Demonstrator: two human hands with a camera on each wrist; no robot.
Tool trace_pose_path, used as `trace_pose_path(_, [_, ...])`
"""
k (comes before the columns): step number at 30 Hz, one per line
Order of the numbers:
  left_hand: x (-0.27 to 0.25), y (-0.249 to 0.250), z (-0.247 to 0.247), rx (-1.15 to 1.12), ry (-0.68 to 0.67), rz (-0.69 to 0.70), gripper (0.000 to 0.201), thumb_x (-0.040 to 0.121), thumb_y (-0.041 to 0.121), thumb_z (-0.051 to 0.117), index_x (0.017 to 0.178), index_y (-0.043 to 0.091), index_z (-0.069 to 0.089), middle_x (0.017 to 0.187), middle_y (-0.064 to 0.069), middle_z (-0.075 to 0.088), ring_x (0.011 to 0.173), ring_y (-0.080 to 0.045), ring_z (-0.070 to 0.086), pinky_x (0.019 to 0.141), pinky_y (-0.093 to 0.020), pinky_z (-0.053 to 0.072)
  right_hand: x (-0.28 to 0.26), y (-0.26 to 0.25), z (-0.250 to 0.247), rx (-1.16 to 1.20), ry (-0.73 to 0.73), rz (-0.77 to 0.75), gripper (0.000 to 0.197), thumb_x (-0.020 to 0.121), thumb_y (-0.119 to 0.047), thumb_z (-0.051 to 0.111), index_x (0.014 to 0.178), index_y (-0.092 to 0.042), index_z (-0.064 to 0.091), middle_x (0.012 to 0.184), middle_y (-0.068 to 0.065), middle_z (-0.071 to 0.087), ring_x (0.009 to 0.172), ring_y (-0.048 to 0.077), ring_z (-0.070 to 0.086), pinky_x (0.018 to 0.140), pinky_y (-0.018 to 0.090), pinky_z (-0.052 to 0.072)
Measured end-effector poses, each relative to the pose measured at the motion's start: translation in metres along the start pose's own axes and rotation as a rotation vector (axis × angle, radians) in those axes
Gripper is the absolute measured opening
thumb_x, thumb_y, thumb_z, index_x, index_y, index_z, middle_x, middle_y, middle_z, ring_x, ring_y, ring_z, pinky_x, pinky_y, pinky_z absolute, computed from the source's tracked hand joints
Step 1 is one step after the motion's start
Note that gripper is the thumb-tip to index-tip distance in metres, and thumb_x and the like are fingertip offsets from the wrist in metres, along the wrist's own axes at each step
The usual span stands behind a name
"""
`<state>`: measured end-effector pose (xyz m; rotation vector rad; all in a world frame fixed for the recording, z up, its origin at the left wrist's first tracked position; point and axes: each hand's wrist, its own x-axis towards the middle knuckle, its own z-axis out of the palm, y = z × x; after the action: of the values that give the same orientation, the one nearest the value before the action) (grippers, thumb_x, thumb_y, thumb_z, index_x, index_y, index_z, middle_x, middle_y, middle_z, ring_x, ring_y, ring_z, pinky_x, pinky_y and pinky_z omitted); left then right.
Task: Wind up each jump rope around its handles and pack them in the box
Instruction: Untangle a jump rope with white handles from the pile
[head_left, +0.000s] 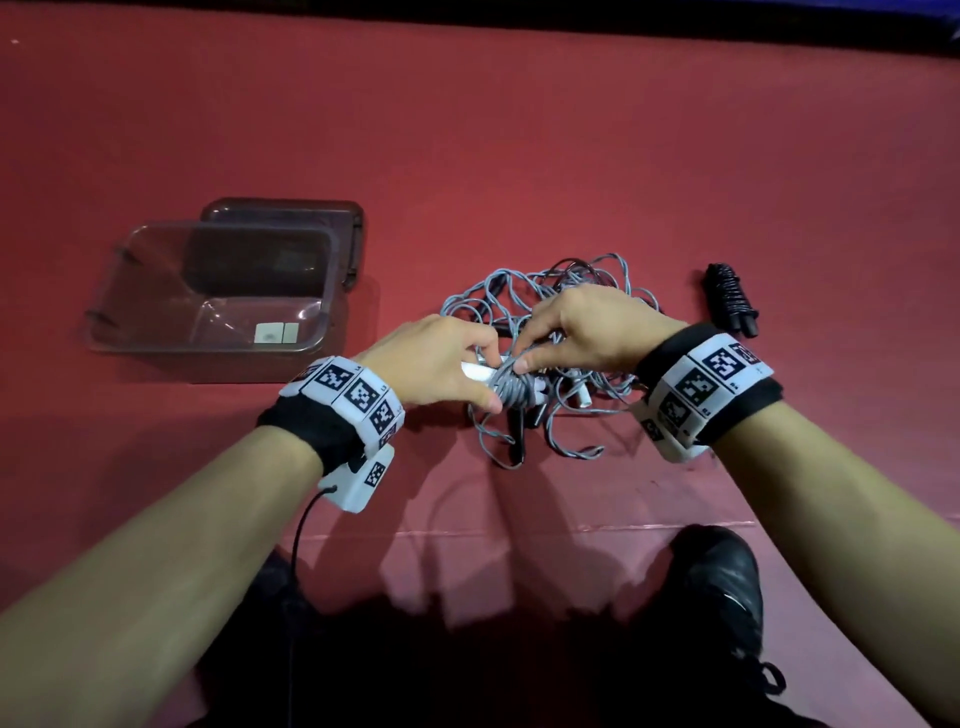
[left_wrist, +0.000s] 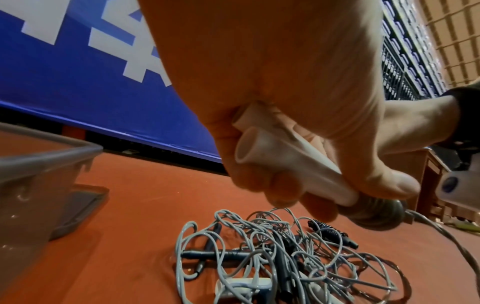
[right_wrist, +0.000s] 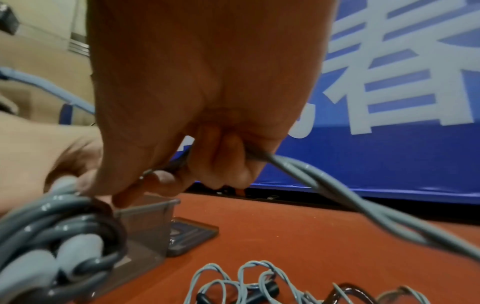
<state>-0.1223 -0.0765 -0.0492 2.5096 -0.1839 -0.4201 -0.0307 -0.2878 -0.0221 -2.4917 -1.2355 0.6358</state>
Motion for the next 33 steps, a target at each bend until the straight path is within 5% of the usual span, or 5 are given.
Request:
trace_pose_path(4, [0.000, 0.015, -0.007, 0.256, -0.077, 0.031, 0.046, 0.065, 0.062, 0.085, 0.085, 0.037, 0.053, 0.069, 0.017, 0.052, 0.068, -0.005, 0.048, 0.066, -0.032, 0.033, 0.004, 0.001, 0.011, 0.059, -0.058, -0.051, 0.019, 0.093, -0.044, 0.068, 0.098, -0.029, 0.078, 0.096, -0.012, 0.063, 0.088, 0.007, 0.059, 0.084, 0.036, 0.049])
trace_pose_path(10, [-0.007, 0.033, -0.011, 0.406, -0.065, 0.111, 0.054, 0.063, 0.069, 0.082, 0.086, 0.028, 0.056, 0.067, 0.012, 0.054, 0.065, -0.009, 0.048, 0.062, -0.034, 0.033, -0.003, 0.004, 0.022, 0.517, -0.206, 0.072, 0.013, 0.096, -0.022, 0.069, 0.097, -0.010, 0.073, 0.068, -0.020, 0.065, 0.064, -0.006, 0.056, 0.069, 0.012, 0.041])
trace_pose_path(16, [-0.014, 0.030, -0.015, 0.330, 0.081, 0.174, 0.058, 0.060, 0.069, 0.084, 0.084, 0.031, 0.047, 0.059, 0.011, 0.049, 0.059, -0.015, 0.046, 0.061, -0.033, 0.033, -0.015, -0.004, 0.049, 1.178, -0.219, 0.308, 0.027, 0.090, -0.033, 0.068, 0.096, -0.009, 0.078, 0.099, 0.024, 0.070, 0.080, 0.029, 0.063, 0.072, 0.035, 0.044])
trace_pose_path(22, [-0.019, 0.032, -0.018, 0.236, 0.276, 0.544, 0.056, 0.067, 0.065, 0.081, 0.082, 0.022, 0.049, 0.050, 0.012, 0.039, 0.043, -0.020, 0.034, 0.044, -0.024, 0.029, -0.013, -0.012, 0.051, 1.553, -0.498, 0.229, 0.045, 0.095, -0.042, 0.045, 0.116, -0.017, 0.075, 0.107, 0.025, 0.071, 0.076, 0.026, 0.064, 0.051, 0.025, 0.045])
trace_pose_path(33, [-0.004, 0.015, -0.030, 0.335, 0.326, 0.443, 0.066, 0.063, 0.081, 0.068, 0.082, 0.018, 0.058, 0.071, 0.010, 0.052, 0.064, -0.018, 0.050, 0.061, -0.034, 0.043, -0.011, -0.036, 0.029, 1.602, -0.208, 0.321, 0.037, 0.107, -0.024, 0.041, 0.108, 0.006, 0.063, 0.082, 0.016, 0.072, 0.068, 0.019, 0.071, 0.066, 0.024, 0.058])
